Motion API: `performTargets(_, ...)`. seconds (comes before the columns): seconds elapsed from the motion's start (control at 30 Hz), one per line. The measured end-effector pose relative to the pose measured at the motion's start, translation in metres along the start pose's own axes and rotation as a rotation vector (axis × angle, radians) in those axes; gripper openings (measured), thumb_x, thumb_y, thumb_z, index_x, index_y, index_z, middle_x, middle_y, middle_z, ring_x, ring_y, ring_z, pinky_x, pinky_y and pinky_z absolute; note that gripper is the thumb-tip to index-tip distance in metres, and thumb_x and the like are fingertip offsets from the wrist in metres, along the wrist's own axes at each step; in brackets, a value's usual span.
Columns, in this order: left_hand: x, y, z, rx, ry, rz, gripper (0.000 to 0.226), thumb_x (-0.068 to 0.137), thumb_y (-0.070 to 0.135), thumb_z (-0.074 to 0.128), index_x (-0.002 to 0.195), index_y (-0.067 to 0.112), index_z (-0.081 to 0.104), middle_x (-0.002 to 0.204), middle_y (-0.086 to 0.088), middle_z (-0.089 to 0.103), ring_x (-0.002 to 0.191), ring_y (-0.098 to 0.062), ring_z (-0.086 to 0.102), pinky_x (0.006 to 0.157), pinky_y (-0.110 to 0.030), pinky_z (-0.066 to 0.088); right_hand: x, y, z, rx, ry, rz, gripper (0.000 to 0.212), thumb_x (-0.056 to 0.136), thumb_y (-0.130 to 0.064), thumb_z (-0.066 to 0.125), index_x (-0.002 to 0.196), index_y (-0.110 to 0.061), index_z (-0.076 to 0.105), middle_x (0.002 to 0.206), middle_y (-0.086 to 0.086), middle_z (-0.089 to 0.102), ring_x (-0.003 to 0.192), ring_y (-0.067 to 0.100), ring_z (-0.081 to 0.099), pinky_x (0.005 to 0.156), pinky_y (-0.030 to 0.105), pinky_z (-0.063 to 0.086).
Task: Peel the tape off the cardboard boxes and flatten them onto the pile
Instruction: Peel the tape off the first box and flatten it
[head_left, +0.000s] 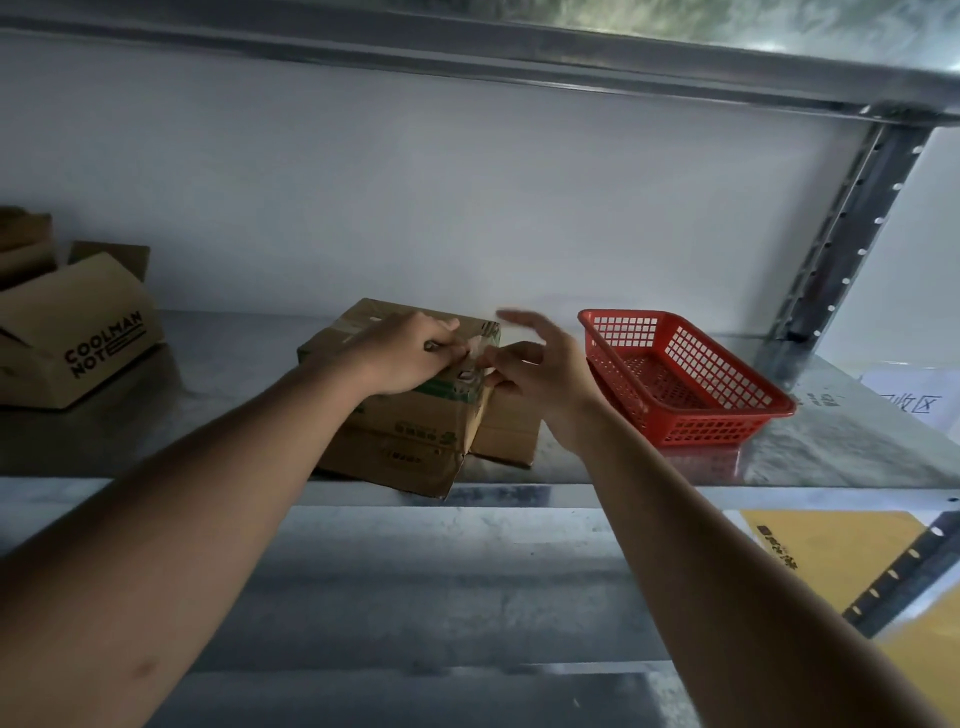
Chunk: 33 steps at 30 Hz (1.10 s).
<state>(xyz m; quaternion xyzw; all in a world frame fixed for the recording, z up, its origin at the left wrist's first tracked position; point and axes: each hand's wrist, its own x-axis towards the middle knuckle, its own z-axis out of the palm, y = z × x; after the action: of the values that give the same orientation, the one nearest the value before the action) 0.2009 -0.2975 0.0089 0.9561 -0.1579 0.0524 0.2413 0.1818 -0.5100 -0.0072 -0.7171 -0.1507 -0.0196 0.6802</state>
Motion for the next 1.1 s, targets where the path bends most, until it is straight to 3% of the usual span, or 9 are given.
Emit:
performTargets(0.1,0.0,0.0,0.0,0.006,-0.001,-0.011,0.053,0.104,0.052,0.052,0.151,0.027,0.053,0.164,0.011,0.037,0.151,-0.019,0.035,0.12,-0.043,0.028,0.005,-0.002,0.0,-0.162,0.024,-0.063,0.02,0.088,-0.015,0.081,0.103,-0.028,0.076,0.088,0.002,0.079,0.081,0.019,0.075,0.076,0.04,0.064)
performTargets(0.2,0.0,0.001,0.0,0.013,0.007,-0.025,0.048,0.106,0.047,0.053,0.15,0.03,0.053,0.162,0.01,0.04,0.148,-0.023,0.04,0.119,-0.052,0.036,0.01,-0.004,0.002,-0.371,0.021,-0.156,0.014,0.086,-0.024,0.084,0.086,-0.038,0.082,0.087,-0.015,0.078,0.078,0.008,0.074,0.065,0.028,0.056)
performTargets(0.43,0.001,0.0,-0.001,0.011,0.0,-0.009,0.044,0.107,0.038,0.053,0.15,0.028,0.053,0.164,0.005,0.039,0.152,-0.026,0.035,0.124,-0.053,0.029,0.016,0.0,0.007,-0.726,-0.009,-0.281,0.024,0.087,-0.056,0.074,0.097,-0.036,0.083,0.09,-0.014,0.06,0.08,0.004,0.058,0.059,0.024,0.039)
performTargets(0.5,0.002,0.0,-0.001,0.014,-0.007,-0.019,0.045,0.107,0.039,0.053,0.151,0.028,0.052,0.164,0.004,0.038,0.152,-0.026,0.035,0.124,-0.053,0.027,0.016,-0.002,0.01,-0.801,-0.015,-0.336,0.024,0.085,-0.053,0.077,0.098,-0.033,0.083,0.088,-0.012,0.059,0.08,0.005,0.057,0.058,0.024,0.036)
performTargets(0.63,0.002,-0.001,-0.001,0.019,-0.002,-0.026,0.053,0.105,0.049,0.052,0.154,0.028,0.048,0.164,0.005,0.039,0.15,-0.023,0.038,0.121,-0.052,0.034,0.018,-0.003,0.012,-0.731,0.022,-0.306,0.011,0.093,-0.031,0.075,0.096,-0.025,0.084,0.078,-0.016,0.066,0.076,0.004,0.063,0.063,0.028,0.047)
performTargets(0.77,0.003,0.001,0.0,0.026,0.01,-0.017,0.045,0.105,0.052,0.05,0.143,0.031,0.061,0.163,0.009,0.04,0.148,-0.025,0.04,0.117,-0.055,0.036,0.014,-0.004,0.007,-0.495,-0.029,-0.201,0.01,0.092,-0.026,0.077,0.087,-0.018,0.082,0.072,0.001,0.073,0.07,0.015,0.066,0.067,0.04,0.053)
performTargets(0.87,0.007,0.003,0.001,0.024,0.008,-0.017,0.03,0.105,0.05,0.05,0.124,0.04,0.072,0.163,0.009,0.039,0.15,-0.029,0.038,0.119,-0.056,0.033,0.009,-0.007,0.001,-0.298,-0.102,-0.166,0.007,0.09,-0.021,0.079,0.096,-0.017,0.078,0.069,0.007,0.072,0.059,0.007,0.061,0.059,0.029,0.048)
performTargets(0.93,0.01,0.004,0.003,0.007,0.009,-0.025,0.026,0.105,0.049,0.051,0.118,0.044,0.073,0.164,0.008,0.039,0.15,-0.03,0.036,0.12,-0.055,0.031,0.008,-0.008,-0.003,-0.232,-0.091,-0.118,0.027,0.084,-0.025,0.086,0.105,-0.022,0.069,0.066,0.0,0.073,0.056,0.006,0.062,0.056,0.026,0.049)
performTargets(1.1,0.012,-0.001,0.007,0.02,0.048,-0.026,0.042,0.104,0.057,0.048,0.137,0.036,0.064,0.162,0.01,0.041,0.15,-0.026,0.038,0.119,-0.054,0.032,0.01,-0.006,-0.002,-0.548,0.123,-0.227,0.011,0.083,-0.036,0.086,0.081,-0.028,0.078,0.078,-0.011,0.076,0.072,0.008,0.072,0.074,0.044,0.063)
